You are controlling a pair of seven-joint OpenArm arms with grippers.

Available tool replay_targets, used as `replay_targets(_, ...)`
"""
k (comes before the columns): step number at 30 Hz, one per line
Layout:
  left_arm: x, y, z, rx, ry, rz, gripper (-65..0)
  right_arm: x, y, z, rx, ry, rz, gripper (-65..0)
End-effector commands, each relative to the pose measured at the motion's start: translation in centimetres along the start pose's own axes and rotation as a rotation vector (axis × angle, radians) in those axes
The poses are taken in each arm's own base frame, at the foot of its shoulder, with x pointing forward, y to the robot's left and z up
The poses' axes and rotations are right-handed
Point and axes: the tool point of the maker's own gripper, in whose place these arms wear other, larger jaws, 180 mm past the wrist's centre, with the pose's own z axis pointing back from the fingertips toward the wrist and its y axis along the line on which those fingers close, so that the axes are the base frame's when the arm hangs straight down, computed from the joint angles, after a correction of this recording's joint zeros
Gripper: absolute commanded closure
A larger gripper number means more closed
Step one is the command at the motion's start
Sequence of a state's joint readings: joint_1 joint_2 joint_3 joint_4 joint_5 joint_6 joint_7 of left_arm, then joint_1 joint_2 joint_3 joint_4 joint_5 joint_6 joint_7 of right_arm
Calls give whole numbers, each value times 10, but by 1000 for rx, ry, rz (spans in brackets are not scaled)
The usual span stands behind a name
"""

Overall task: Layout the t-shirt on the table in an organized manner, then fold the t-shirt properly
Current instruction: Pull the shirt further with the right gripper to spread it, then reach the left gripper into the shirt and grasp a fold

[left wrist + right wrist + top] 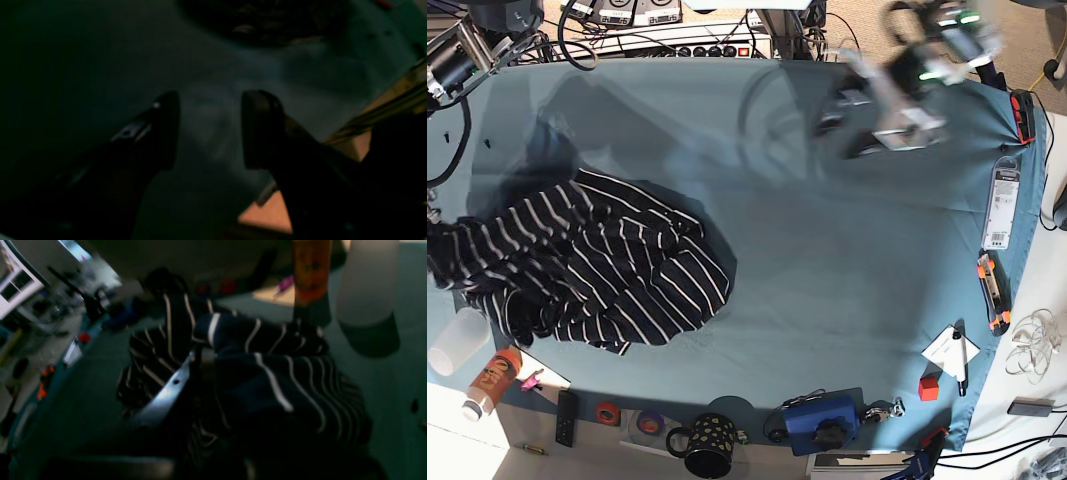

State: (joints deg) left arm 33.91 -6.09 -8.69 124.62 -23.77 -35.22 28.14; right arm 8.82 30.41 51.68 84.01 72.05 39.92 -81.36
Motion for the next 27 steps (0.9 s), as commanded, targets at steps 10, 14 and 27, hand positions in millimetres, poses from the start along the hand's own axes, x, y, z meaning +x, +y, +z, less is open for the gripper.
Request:
replay_targets(10,23,-51,-49,-79,-33,-276,-281,-15,-6,10,-27,46,7,0)
replay_targets(14,28,-66,-64,-109,-72,-402,-293,-15,-5,10,-22,42,5,0)
replay_targets(27,51,-57,-168,-158,-125,-453,-337,-20,-9,10,-49,66,9,0)
